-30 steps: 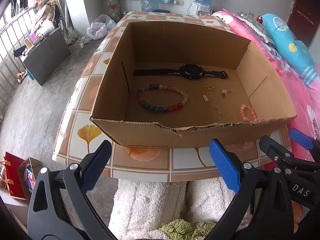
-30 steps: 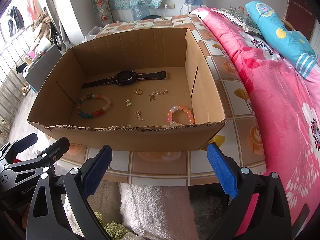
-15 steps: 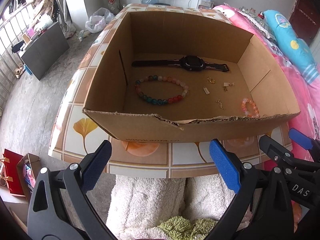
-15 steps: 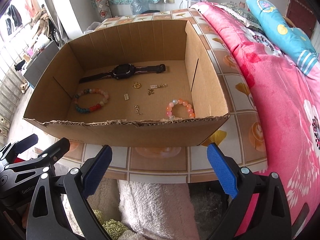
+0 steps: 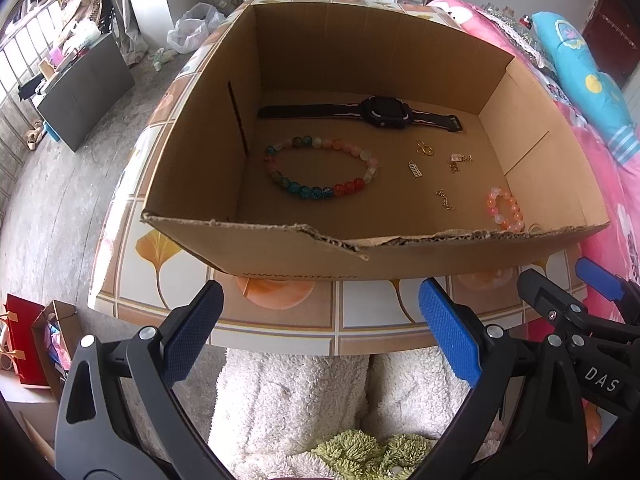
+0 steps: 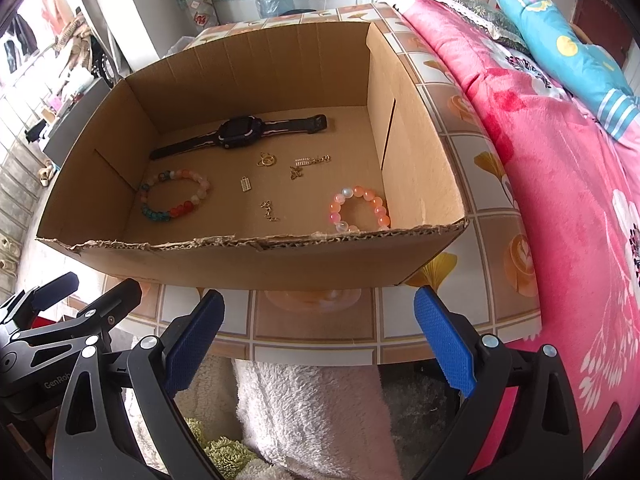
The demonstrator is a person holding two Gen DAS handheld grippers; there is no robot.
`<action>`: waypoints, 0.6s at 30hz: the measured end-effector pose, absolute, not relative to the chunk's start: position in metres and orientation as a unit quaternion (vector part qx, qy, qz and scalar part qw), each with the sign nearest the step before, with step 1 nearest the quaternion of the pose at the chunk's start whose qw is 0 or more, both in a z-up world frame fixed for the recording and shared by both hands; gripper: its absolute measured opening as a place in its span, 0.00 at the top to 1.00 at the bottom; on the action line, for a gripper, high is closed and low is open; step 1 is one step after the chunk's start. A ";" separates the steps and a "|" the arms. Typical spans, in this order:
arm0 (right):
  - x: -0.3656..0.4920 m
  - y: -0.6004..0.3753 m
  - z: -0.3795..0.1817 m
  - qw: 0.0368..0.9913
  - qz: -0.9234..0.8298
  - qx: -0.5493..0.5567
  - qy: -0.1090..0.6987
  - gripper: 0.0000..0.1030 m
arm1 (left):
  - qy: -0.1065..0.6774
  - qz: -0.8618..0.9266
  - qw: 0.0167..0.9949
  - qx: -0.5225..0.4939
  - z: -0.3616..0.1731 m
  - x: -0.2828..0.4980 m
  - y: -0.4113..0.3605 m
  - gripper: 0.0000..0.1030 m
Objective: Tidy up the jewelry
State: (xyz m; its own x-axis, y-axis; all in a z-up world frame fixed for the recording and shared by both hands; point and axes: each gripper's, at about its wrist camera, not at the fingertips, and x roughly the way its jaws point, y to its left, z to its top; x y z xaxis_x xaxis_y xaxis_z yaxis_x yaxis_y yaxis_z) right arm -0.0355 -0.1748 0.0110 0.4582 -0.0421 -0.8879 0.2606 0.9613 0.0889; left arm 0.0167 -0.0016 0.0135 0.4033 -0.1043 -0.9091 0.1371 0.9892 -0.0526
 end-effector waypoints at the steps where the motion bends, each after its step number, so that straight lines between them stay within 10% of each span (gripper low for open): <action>1: -0.035 -0.175 0.011 0.847 -0.089 0.107 0.513 0.10 | 0.541 -0.072 0.838 0.016 0.014 0.017 -0.001 0.08; 18: -0.025 -0.180 0.007 0.841 -0.089 0.119 0.520 0.10 | 0.555 -0.075 0.829 0.016 0.012 0.029 -0.004 0.08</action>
